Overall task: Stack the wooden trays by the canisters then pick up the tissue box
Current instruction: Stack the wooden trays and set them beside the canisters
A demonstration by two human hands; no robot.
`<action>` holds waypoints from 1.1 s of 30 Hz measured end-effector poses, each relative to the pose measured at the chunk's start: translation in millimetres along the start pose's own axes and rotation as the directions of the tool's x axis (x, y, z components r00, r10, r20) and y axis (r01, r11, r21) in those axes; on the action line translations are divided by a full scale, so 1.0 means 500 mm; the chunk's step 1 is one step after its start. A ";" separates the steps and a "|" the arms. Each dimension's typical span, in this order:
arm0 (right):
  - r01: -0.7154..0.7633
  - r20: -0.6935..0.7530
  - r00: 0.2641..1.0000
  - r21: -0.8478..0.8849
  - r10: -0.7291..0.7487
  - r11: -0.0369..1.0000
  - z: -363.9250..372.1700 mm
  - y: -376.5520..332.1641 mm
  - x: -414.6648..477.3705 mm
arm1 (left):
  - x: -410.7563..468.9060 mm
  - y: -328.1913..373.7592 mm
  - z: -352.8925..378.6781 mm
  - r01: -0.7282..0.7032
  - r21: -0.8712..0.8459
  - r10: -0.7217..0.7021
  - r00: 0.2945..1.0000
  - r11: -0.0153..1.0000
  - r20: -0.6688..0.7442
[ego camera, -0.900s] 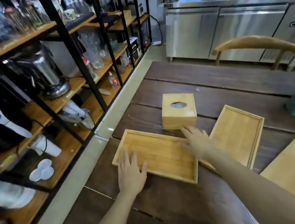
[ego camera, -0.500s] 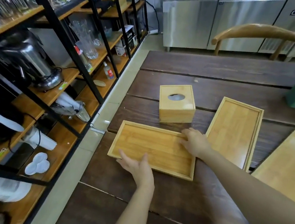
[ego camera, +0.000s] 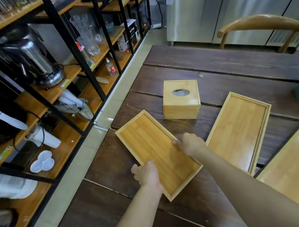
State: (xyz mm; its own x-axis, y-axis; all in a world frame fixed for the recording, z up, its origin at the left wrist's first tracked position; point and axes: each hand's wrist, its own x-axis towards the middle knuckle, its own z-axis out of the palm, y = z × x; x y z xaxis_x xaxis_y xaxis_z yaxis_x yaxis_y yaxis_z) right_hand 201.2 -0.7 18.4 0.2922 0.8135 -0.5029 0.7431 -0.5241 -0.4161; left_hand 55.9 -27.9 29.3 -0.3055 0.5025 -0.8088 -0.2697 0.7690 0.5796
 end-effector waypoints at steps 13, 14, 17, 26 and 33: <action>0.238 -0.340 0.939 0.524 -0.056 0.817 -0.048 -0.037 -0.102 | -0.078 0.076 -0.023 -0.639 0.092 0.619 0.765 0.764 0.178; 0.266 -0.391 0.920 0.576 -0.025 0.773 -0.063 -0.028 -0.107 | -0.093 0.094 -0.007 -0.708 0.098 0.675 0.699 0.699 0.236; 0.318 -0.507 0.855 0.680 0.111 0.660 -0.108 0.013 -0.125 | -0.132 0.126 0.059 -0.851 0.132 0.733 0.507 0.508 0.452; 0.100 -0.535 0.713 0.717 0.452 0.690 -0.181 0.195 -0.140 | -0.134 0.039 0.258 -0.896 0.292 0.352 0.406 0.334 0.843; -0.136 -0.455 0.696 0.676 0.556 0.724 -0.143 0.261 -0.110 | -0.088 -0.023 0.317 -0.854 0.426 0.207 0.494 0.300 0.845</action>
State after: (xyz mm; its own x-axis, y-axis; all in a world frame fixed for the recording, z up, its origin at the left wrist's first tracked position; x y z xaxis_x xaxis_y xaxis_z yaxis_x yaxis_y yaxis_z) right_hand 325.2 -95.9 45.9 0.8901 0.3896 -0.2364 0.0915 -0.6610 -0.7447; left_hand 217.2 3.6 42.3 0.5648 0.7408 -0.3636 0.5688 -0.0303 0.8219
